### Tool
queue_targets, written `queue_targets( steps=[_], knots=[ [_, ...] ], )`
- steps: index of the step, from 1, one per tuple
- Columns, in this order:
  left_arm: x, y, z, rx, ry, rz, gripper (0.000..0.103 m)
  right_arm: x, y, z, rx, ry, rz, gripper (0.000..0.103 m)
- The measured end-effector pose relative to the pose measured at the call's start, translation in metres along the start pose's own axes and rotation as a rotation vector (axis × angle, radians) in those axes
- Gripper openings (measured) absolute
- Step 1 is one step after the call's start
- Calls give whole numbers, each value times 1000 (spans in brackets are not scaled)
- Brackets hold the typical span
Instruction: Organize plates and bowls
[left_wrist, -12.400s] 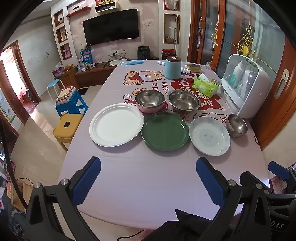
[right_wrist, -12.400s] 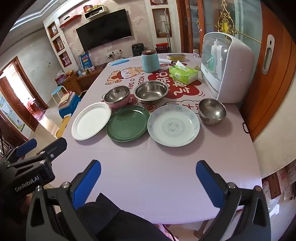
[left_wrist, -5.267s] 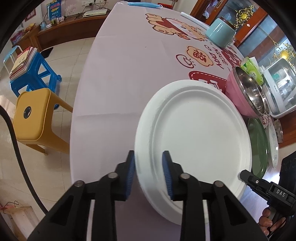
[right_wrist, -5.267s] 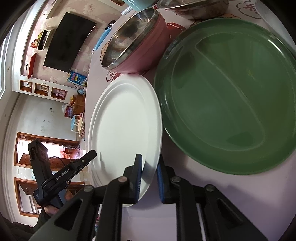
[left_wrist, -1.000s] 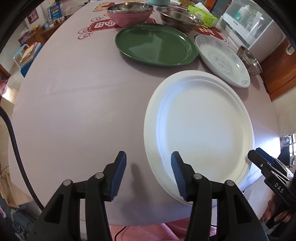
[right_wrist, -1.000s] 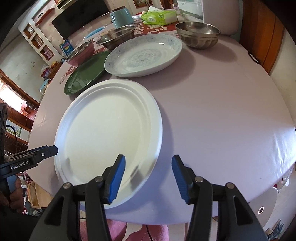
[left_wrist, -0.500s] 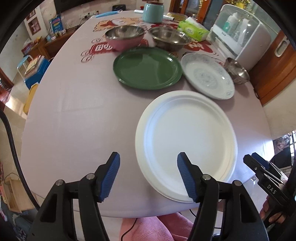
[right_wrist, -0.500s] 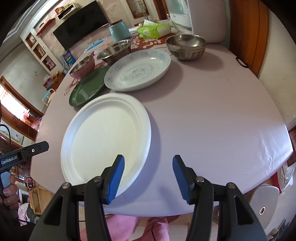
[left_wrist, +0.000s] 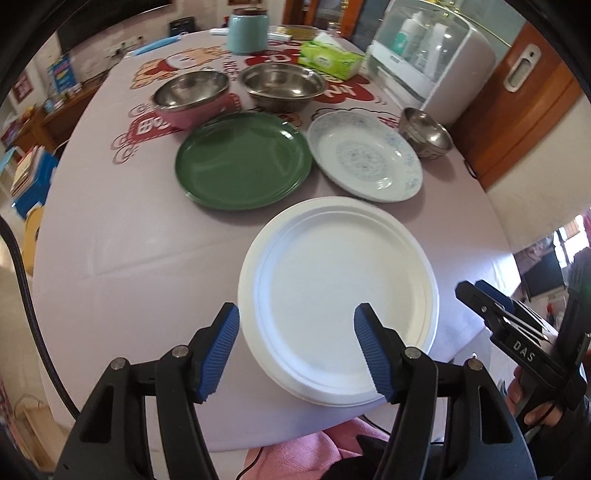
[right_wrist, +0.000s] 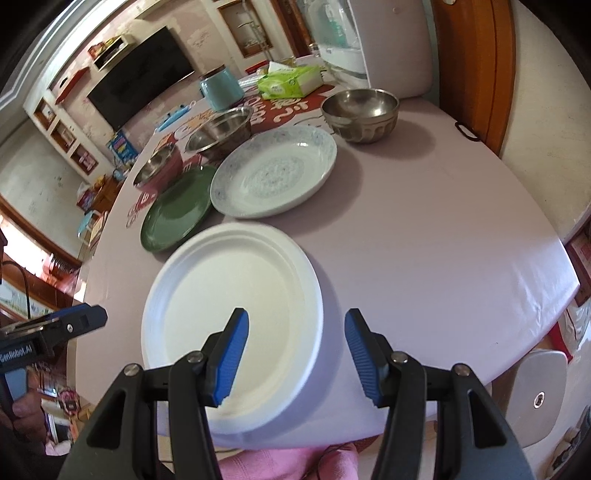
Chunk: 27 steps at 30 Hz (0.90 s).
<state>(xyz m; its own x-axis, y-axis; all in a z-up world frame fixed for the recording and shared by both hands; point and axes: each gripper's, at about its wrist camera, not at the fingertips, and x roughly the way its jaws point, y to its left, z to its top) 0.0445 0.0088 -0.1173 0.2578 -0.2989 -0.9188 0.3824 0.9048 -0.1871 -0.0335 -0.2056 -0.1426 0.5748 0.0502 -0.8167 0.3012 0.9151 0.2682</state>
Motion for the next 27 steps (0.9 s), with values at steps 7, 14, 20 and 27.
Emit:
queue_targets(
  steps=[7,14,20,27],
  knots=[
    [5,0,26,96,8,-58,63,-4,9,13,60,-61,-27,54],
    [18,-5,44,136,34,-87,64,-1,9,14,91,-68,-38,54],
    [25,-13,50,121,45,-85,72,2,-3,22,107,-53,-25,55],
    [30,-21,59,28,40,-49,77,9,-26,43,77,-22,33,64]
  ],
)
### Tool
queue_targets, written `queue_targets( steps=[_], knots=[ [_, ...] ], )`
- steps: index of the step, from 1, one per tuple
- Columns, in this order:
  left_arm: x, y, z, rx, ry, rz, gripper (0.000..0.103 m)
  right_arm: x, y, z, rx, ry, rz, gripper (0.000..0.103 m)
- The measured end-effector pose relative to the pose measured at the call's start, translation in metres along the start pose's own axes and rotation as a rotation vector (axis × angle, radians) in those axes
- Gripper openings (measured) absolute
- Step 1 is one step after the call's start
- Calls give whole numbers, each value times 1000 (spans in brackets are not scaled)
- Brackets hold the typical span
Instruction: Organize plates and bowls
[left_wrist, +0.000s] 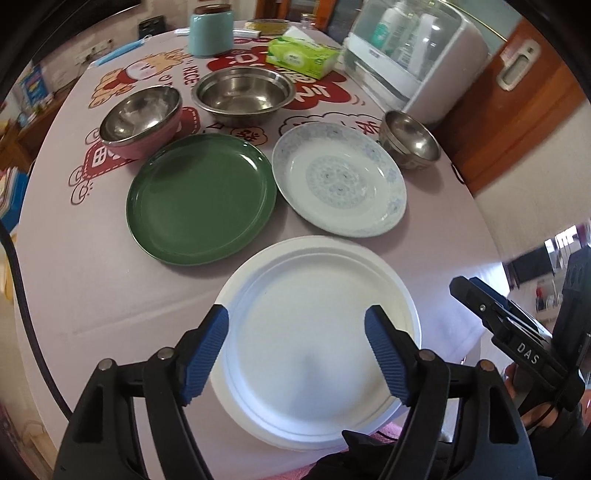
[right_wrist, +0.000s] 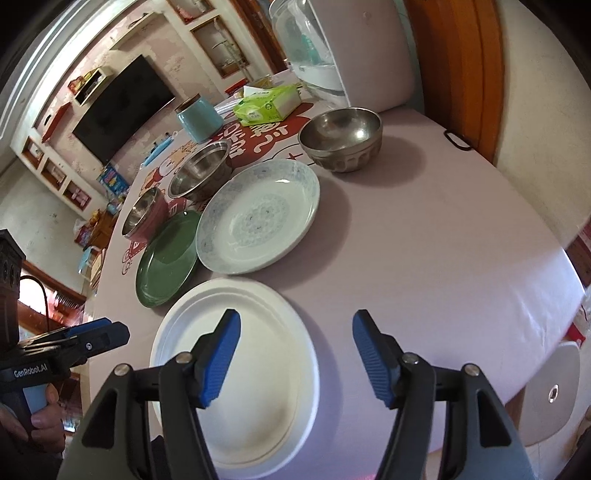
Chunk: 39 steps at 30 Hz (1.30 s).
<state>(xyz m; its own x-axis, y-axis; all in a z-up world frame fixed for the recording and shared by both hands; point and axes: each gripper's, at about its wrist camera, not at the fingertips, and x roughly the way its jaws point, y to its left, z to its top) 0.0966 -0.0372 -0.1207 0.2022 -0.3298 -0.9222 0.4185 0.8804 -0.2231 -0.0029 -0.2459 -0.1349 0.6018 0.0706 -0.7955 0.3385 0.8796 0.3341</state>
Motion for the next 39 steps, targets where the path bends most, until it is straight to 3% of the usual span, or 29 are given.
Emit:
queue_targets(
  steps=[18,29,39],
  knots=[
    [28,-21,31,-263,-71,65,79,37,-49,78,-121,122,225,64],
    [59,-11,45,-406,-103,26,79,75,-61,112,-112,171,291,64],
    [94,-2,50,-473,-120,-9,79,111,-57,123,-141,214,319,64]
  ],
)
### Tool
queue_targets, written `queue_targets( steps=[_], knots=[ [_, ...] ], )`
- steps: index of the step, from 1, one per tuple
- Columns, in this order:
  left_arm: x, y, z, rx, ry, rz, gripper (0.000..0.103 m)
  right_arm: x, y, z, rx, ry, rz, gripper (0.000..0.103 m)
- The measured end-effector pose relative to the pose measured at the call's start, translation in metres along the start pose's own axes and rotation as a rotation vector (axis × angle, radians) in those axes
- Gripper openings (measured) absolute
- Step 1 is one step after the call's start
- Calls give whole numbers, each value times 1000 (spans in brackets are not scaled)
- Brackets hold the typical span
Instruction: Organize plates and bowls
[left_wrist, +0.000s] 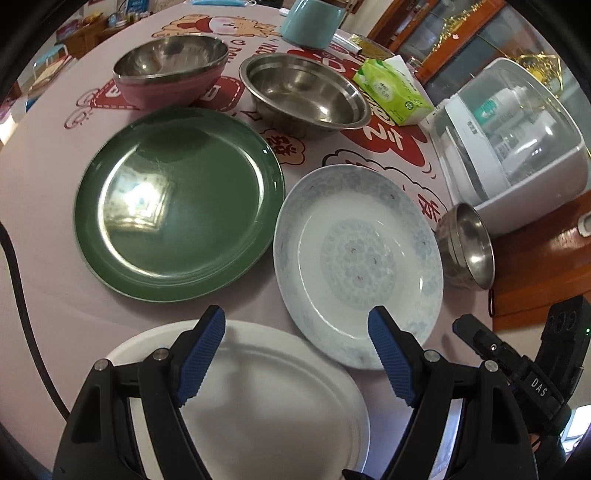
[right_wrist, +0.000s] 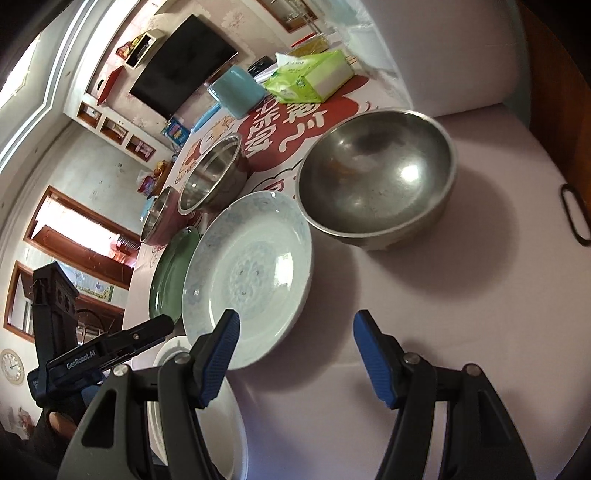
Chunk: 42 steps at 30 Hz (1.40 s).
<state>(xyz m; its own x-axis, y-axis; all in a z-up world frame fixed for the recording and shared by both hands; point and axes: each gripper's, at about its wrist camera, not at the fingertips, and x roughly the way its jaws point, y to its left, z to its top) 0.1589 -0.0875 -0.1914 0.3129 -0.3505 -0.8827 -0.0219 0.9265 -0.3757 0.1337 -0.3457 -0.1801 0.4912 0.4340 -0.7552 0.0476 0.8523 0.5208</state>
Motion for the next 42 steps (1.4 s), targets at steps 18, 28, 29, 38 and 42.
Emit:
queue_targets(
  steps=[18,28,29,38,42],
  knots=[
    [30,-9,13,11,-37,-50,70,30,-1,8,-95,6,62,43],
    [40,-12,19,24,-28,-37,60,36,-6,11,-106,11,59,26],
    [42,-12,20,25,-25,-37,56,37,-7,11,-109,12,58,24],
    [49,-10,22,4,-15,-30,47,41,-12,13,-115,7,62,18],
    [49,-12,23,10,-18,-13,45,41,-13,13,-114,4,64,17]
  ],
)
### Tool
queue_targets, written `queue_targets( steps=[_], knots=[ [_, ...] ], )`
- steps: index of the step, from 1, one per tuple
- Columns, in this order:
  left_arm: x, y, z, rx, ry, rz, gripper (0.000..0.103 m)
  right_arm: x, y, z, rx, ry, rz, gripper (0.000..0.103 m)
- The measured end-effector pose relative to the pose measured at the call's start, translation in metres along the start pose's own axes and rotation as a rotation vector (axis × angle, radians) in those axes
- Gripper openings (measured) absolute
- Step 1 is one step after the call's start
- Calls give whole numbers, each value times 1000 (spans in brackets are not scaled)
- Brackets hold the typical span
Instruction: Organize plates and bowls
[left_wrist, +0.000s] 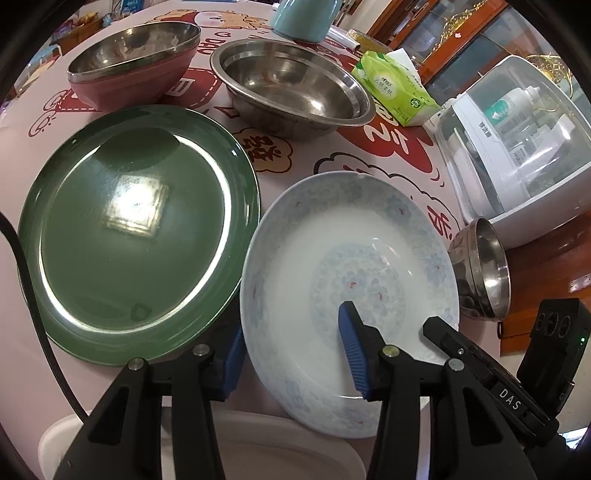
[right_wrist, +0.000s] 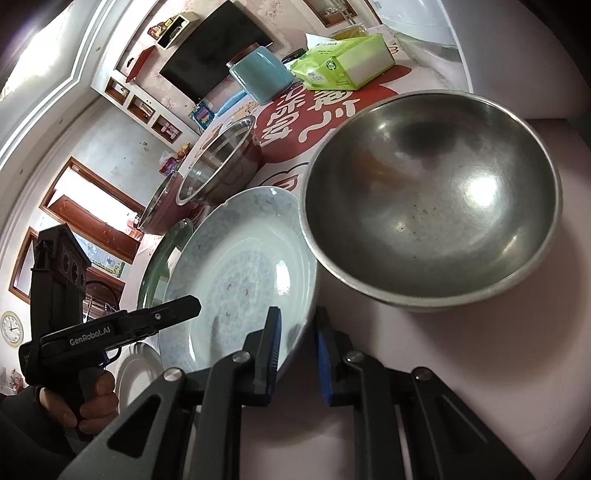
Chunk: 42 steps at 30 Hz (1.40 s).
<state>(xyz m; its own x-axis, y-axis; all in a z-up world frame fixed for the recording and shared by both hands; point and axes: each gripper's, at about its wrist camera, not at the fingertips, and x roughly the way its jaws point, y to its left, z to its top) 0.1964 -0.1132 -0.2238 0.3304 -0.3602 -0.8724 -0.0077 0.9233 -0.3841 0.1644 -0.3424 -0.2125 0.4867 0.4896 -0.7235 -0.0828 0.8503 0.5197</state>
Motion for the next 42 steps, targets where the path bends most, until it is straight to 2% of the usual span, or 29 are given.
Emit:
queue_targets(
  steps=[2,7,12,27,42],
  knots=[
    [0,0,0,-1,-5,10,44,0,0,0,1,0,1,17],
    [-1,6,1,-18,-20,54,23,0,-1,0,1,2,4,17],
    [-2,12,2,-31,-16,57,15,0,-1,1,0,7,11,17],
    [-10,8,-3,3,-9,52,14,-3,-3,-1,18,47,42,17],
    [-43,0,-8,54,-46,36,14,-19,10,-2,-23,28,58,17]
  ],
)
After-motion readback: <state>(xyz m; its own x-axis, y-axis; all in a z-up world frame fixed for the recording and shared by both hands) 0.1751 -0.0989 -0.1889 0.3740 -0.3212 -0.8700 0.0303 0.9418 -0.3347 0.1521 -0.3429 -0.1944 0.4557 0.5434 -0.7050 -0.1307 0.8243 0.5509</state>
